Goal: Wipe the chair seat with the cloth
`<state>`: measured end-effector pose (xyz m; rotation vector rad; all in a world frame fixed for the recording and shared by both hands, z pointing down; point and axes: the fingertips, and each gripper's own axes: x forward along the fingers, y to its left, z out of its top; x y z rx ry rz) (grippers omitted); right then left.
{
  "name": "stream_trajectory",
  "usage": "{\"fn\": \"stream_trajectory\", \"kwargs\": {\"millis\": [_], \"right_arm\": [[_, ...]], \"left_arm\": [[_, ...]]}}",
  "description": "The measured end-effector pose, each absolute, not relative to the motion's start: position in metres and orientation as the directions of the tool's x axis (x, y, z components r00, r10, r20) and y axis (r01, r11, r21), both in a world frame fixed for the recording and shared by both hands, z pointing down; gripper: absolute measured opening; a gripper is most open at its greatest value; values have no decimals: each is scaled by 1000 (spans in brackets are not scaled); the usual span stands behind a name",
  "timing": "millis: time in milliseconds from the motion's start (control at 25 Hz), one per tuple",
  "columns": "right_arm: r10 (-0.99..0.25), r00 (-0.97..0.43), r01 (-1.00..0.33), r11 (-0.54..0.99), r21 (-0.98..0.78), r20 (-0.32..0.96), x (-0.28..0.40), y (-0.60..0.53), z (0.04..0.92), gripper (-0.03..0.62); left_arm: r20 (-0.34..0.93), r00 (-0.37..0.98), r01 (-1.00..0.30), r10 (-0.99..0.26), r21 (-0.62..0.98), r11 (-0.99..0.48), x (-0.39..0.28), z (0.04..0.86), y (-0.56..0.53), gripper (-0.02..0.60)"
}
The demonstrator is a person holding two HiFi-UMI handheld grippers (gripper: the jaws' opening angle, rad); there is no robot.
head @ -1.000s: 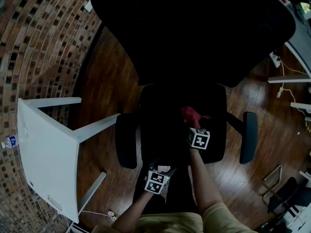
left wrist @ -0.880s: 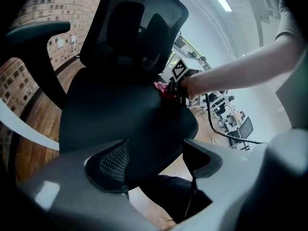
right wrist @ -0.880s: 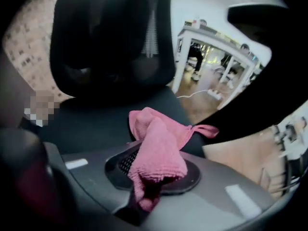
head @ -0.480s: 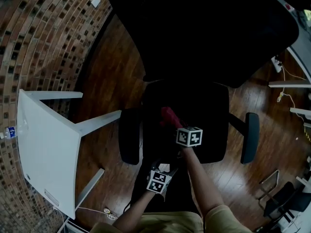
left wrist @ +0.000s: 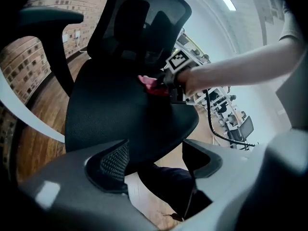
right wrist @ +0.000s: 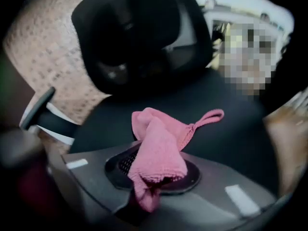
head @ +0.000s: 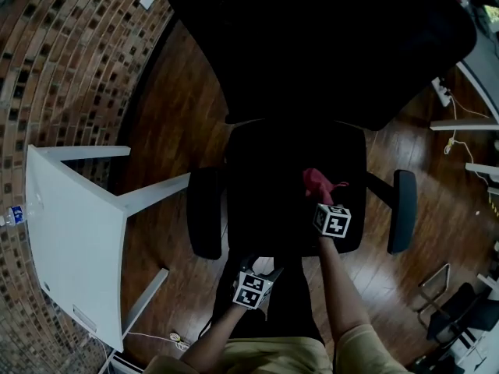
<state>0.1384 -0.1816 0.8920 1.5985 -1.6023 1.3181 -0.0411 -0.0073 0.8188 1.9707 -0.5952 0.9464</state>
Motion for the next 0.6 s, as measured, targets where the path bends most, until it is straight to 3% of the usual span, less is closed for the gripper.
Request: {"fn": "stream_trajectory", "kwargs": {"millis": [120,240,280,360,480,600], "right_arm": [[-440,131,-976,-215,37,888,262,-164,877,60],[-398,164,-983,-147,114,903,270,-164,875,60],[-389,117,-989,-129,72,914,252,-166,879,60],[-411,-116,-979,-107,-175,904,184,-175,887,61],[-424,-516,-838,68,-542,744,27,-190,877,61],[-372,-720,-676,182,-714,586,-105,-191,858,61]], "left_arm": [[788,612,-684,-64,487,-543,-34,814,-13,339],[791,608,-693,-72,484,-533,-37,815,-12,339],[795,602,-700,-73,481,-528,-41,816,-12,339],[808,585,-713,-75,468,-522,-49,818,-8,339],[833,549,-735,-68,443,-513,-70,826,3,339],[851,520,-760,-73,422,-495,-91,827,12,341]]}}
